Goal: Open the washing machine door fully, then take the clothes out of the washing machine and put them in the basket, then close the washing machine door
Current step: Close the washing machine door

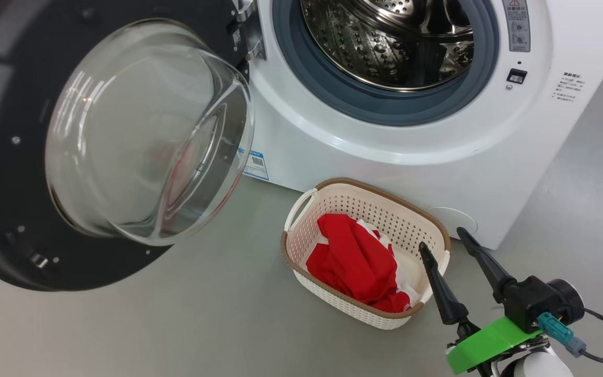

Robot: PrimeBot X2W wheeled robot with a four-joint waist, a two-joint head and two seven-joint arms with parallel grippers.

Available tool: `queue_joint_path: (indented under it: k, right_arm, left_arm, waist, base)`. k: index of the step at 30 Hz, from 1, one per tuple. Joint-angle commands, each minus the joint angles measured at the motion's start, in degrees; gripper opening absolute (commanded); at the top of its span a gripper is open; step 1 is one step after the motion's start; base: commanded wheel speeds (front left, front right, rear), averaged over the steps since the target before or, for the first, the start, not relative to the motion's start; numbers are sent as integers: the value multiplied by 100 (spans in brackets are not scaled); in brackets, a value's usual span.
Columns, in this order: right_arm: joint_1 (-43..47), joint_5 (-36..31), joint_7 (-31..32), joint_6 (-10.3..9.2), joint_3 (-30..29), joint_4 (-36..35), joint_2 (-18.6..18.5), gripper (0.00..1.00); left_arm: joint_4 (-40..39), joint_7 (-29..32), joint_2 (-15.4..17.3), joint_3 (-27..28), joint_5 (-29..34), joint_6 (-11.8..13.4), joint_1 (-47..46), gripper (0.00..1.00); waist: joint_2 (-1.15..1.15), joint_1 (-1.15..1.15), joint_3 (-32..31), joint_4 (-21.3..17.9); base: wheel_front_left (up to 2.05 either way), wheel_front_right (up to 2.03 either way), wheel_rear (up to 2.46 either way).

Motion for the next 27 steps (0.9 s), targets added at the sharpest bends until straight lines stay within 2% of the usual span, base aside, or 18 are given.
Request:
queue_joint_path:
  k: [1,12,27]
  right_arm:
    - [-233,32,-36,28,151,-122,28,100]
    - [-227,49,-36,28,161,-82,78,100]
    - [-184,106,-36,28,151,-60,119,100]
  left_arm:
    - [-135,231,-10,-147,14,-102,132,0]
    - [-757,615,-396,-294,-135,-280,453,0]
    - [-2205,1022,-883,-212,-450,-77,1282,0]
  waist:
    - [0,0,-7,25]
    - [0,0,-60,117]
    - [0,0,-173,0]
  base:
    - [0,0,0]
    - [0,0,0]
    - [0,0,0]
